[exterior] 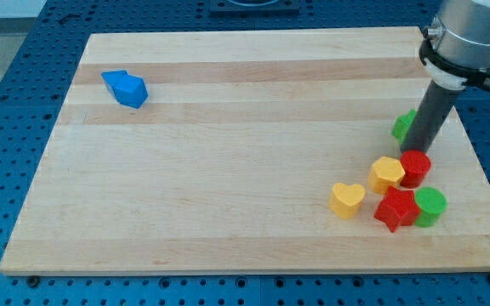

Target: Slide the red circle along with yellow hexagon to the top of yellow heart

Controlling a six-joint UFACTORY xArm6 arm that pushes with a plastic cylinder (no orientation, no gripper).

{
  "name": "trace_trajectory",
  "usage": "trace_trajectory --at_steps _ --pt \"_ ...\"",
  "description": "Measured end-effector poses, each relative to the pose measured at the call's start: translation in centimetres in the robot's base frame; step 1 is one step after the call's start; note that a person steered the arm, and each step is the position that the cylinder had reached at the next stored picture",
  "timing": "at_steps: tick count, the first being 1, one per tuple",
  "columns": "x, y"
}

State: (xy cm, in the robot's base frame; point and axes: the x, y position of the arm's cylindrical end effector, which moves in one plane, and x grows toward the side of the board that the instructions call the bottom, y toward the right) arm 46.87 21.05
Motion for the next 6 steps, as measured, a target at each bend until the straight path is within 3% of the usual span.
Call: trace_trajectory --at_steps 2,6 --pt "-0.6 4.7" --pt "3.4 3.6"
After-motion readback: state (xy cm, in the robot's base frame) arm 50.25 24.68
